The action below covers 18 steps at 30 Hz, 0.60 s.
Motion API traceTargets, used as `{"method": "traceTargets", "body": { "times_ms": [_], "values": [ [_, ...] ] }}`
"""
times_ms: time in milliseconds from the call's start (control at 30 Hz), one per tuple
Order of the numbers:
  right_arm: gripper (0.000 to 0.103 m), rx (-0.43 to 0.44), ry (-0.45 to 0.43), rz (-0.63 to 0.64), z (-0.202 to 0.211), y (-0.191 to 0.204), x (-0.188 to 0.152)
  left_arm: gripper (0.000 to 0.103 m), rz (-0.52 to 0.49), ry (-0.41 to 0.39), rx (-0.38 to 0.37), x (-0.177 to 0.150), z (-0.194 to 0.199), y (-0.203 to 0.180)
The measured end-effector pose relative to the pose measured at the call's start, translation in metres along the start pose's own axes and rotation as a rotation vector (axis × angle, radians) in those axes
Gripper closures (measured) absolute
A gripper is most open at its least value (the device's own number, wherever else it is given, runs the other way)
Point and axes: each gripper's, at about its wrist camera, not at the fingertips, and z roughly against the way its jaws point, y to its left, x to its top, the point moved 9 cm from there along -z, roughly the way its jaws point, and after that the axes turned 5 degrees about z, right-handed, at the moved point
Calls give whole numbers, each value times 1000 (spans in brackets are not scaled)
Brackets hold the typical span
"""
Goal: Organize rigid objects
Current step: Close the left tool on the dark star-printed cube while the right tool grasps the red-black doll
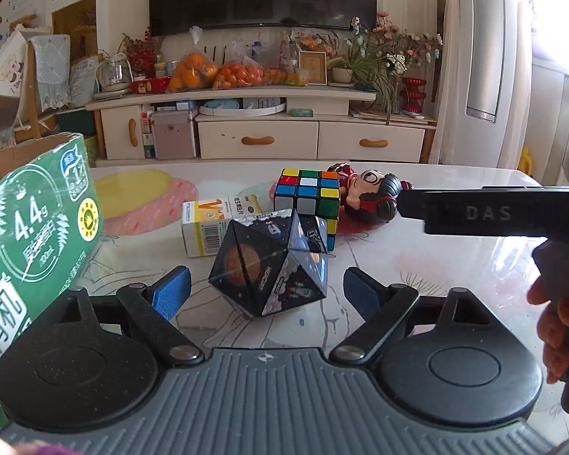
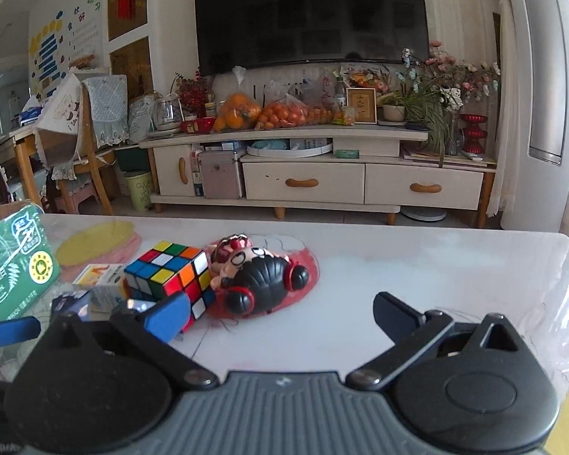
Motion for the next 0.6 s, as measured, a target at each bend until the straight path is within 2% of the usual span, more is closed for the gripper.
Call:
{"method": "traceTargets", "body": {
  "times_ms": [167,467,600],
  "values": [
    [1,28,12,17,-20,4,2,0,6,4,-23,6,-7,-4],
    [1,-1,33,61,-47,3,7,0,-2,32,-33,5,-10,-4],
    [1,1,72,76,-59,6,6,1,-9,38,-28,7,-13,-5]
  ]
}}
